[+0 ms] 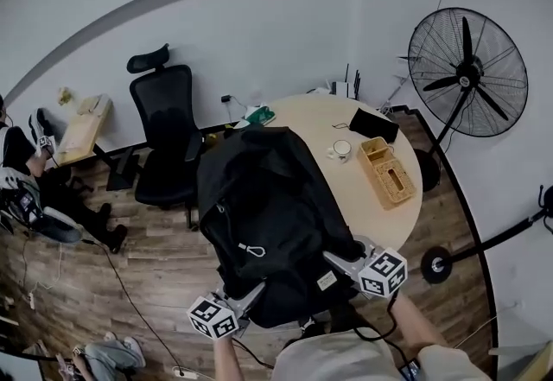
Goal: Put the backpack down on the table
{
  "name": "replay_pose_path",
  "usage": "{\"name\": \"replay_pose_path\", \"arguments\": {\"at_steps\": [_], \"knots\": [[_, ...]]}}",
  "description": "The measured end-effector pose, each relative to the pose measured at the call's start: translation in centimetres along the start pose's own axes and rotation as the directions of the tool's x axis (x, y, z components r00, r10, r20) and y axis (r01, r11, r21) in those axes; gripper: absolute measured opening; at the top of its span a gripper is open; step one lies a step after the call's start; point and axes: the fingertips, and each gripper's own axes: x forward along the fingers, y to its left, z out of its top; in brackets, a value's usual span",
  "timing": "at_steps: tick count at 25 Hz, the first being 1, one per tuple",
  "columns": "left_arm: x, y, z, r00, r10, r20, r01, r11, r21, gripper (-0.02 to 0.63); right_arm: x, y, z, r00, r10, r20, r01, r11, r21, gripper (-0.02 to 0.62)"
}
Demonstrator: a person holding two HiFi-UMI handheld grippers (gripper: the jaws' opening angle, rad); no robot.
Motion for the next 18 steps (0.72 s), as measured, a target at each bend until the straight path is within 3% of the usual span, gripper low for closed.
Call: {"name": "replay_pose_path", "arguments": {"at_steps": [18], "knots": [[9.1, 4.5, 1.6, 0.996, 0.086, -0.021, -0.088, 0.994, -0.060, 0.275, 4.5, -10.8, 1.0, 0.995, 0.067, -0.070, -0.065, 0.998, 0.027, 0.159]]}}
